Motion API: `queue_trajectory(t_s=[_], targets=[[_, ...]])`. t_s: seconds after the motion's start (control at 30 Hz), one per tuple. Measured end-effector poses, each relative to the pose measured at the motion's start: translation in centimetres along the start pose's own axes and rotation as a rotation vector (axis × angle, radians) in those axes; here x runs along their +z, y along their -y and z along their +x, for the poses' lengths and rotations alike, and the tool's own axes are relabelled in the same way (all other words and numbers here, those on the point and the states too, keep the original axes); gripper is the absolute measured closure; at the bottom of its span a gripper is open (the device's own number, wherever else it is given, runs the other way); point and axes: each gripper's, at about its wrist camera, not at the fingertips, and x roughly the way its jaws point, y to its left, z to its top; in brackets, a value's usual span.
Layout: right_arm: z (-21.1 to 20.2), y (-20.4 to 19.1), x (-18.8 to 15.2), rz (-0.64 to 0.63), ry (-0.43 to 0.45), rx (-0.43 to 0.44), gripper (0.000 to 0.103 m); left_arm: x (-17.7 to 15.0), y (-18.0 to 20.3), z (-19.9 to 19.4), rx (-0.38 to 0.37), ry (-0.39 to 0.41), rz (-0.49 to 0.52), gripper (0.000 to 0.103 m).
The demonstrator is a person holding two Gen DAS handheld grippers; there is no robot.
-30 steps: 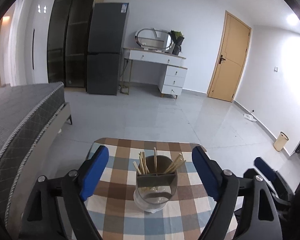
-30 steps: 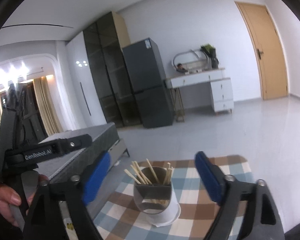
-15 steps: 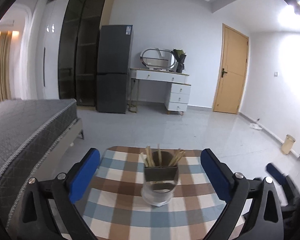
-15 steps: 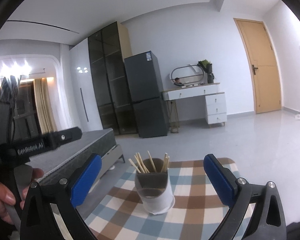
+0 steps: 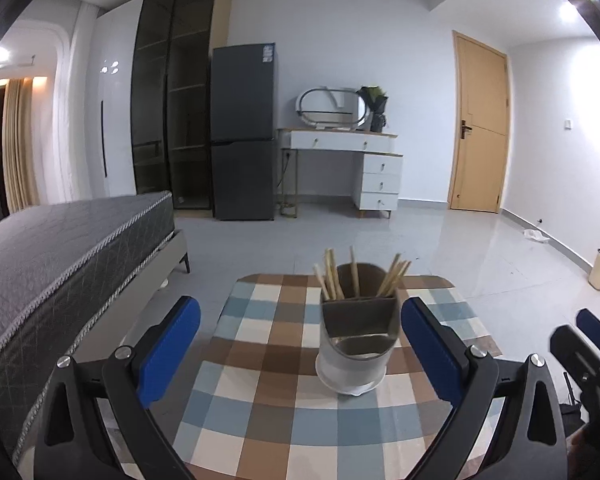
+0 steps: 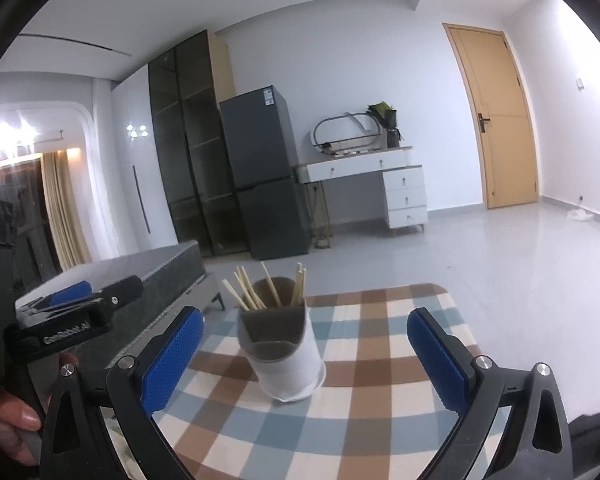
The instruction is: Organize utensils
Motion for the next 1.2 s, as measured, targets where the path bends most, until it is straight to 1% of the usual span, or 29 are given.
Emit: queue_trajectory(t_s=[0.17,0.43,0.57,0.63,0.83,1.0,1.2], targets=[[0.8,-0.7,-0.7,-0.041,-0.005,-0.007,0.0,-0.6,-1.2,1.7,0.002,-0.037,-0.047,0.005],[1.4,-0.6,-1.3,-0.035,-0.027,-0.017,0.0,-1.4,-1.3,2.2,0.004,-0.086,-0.061,0.005],[1.4,-0.6,-1.1,-0.039,-0.028,-0.022,0.0,-1.3,-1.4,1.7,0.006,-0.078,-0.057,0.005],[1.4,-0.6,-1.2,-0.035,-0.029,-0.022,0.0,-1.2,-1.5,1.6,0.002,-0.086,-0.052,0.005],[1.4,-0.7,-1.1,-0.035,-0.031,-0.024,0.0,-1.0,-1.9,1.5,0.004,-0.091,-0.069,0.005],[1.3,-0.7,-1.2,-0.038,-0.035,-0.023,0.0,-0.9,-1.9,1.7,-0.006,-0.116,-0.067,0.005],[1.3,-0.6,-1.1,-0.032,-0.04,-0.022,0.0,-0.8,-2.0,1.6,0.009,-0.115,-0.076,0.005]])
